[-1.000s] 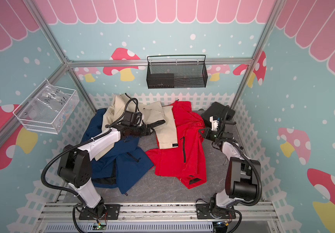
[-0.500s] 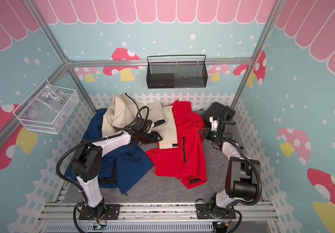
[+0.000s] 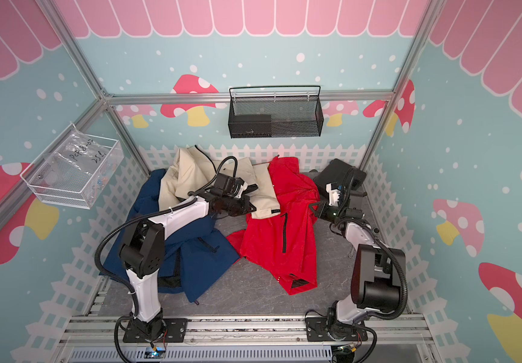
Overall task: Unzip the jacket
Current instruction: Flatten out the jacket at the center of the board.
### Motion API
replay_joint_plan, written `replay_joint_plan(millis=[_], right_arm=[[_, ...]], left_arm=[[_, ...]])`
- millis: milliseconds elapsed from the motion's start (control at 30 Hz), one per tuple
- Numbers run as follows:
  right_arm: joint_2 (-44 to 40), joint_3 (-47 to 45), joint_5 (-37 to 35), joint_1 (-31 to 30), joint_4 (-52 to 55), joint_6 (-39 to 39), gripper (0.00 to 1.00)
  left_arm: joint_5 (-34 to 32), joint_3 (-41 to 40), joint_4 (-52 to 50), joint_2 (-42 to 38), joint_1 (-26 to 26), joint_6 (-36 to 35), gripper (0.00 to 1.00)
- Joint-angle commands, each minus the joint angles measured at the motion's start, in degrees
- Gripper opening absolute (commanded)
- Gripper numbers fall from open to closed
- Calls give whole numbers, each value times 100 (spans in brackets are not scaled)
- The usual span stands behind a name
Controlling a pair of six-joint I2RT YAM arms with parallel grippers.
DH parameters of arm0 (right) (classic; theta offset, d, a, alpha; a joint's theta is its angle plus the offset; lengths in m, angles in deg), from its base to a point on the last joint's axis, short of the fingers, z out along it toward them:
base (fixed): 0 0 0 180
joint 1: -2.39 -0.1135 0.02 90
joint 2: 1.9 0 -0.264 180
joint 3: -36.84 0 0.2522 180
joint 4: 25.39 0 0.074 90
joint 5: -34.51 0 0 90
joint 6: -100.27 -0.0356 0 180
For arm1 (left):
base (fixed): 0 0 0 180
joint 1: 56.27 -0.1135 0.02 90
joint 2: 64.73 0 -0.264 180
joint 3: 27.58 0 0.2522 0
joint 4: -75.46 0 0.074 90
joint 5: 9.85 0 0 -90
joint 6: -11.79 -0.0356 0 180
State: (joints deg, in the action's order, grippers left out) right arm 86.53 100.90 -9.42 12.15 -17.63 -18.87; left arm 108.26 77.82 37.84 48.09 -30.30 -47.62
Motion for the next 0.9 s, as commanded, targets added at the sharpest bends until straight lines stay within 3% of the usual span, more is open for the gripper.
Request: replay_joint_plan(millis=[0, 167, 333, 600, 867], right_arm=[[-140, -100, -99, 34, -13, 126, 0], [-213, -100, -304, 39, 191, 225, 0], [-160, -11, -343, 43, 298, 270, 0], [8, 155, -395, 59, 543, 381, 0], [-104, 109, -329, 40, 525, 411, 0]], left_arm=[[-541, 671, -352, -370, -506, -287, 0], [-781, 1194, -810, -333, -782, -616, 4], [-671, 1339, -1062, -337, -988, -839, 0], [-1217, 1858, -1192, -104, -1716, -973, 5], [-1965, 2619, -1358, 328, -2040, -1142, 5]])
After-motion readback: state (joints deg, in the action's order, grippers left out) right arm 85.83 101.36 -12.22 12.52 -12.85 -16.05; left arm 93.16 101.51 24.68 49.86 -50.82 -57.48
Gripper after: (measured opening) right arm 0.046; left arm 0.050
